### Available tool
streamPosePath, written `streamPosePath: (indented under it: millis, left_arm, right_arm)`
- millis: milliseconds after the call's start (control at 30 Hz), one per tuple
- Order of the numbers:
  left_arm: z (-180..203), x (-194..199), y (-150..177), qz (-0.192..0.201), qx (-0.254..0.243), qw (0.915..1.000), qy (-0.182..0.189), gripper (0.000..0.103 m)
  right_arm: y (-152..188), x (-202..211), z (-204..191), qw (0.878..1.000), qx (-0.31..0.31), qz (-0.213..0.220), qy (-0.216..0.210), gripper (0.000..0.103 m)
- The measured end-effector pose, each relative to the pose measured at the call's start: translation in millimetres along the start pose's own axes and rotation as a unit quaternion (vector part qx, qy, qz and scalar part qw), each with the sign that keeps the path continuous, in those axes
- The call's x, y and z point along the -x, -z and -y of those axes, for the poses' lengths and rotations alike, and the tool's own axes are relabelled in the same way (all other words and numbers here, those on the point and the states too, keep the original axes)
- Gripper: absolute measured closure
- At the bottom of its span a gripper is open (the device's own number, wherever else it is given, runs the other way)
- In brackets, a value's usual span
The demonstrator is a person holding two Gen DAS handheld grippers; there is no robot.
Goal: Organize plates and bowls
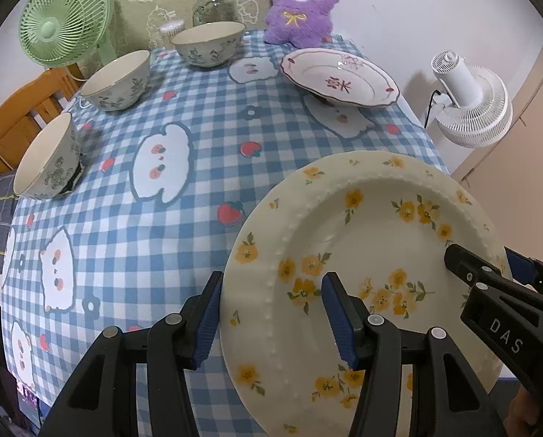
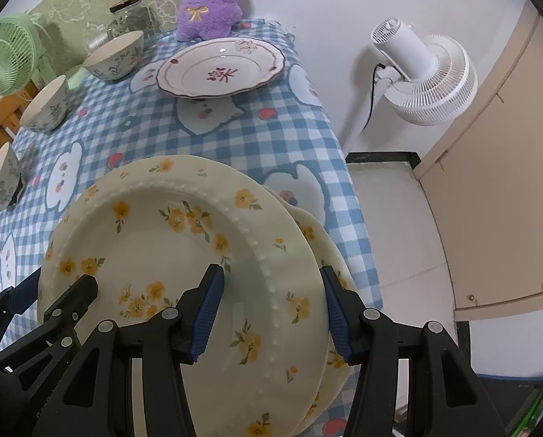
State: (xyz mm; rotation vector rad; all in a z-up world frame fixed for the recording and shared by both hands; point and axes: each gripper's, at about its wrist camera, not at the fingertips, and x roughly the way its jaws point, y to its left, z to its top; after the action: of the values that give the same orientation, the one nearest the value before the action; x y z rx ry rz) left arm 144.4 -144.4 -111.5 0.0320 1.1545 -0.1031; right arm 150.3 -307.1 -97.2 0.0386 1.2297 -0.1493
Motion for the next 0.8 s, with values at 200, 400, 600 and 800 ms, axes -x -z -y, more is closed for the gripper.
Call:
streamPosePath:
  millis: [200, 400, 600, 800]
  left_arm:
    - [9, -7, 3, -0.009, -0.009, 0.9999, 0.008, 0.049]
    - [15, -13, 4, -0.018, -0.019, 0.9996, 0.013, 0.049]
    - [21, -18, 6, -0.026, -0.028, 0.9991, 0.02, 0.049]
    - [25, -21, 8, -0.03, -0.029, 0.9989, 0.023, 0.049]
  right_arm:
    - [5, -4, 8, 1.0, -0.006, -0.004, 0.012, 0.046]
    - [10, -8, 13, 1.0, -0.014, -0.009, 0.02, 0.046]
    - [12, -13, 18, 0.999, -0.023, -0.015, 0.029, 0.046]
    - [14, -15, 23, 0.999, -0.028, -0.015, 0.032, 0.046]
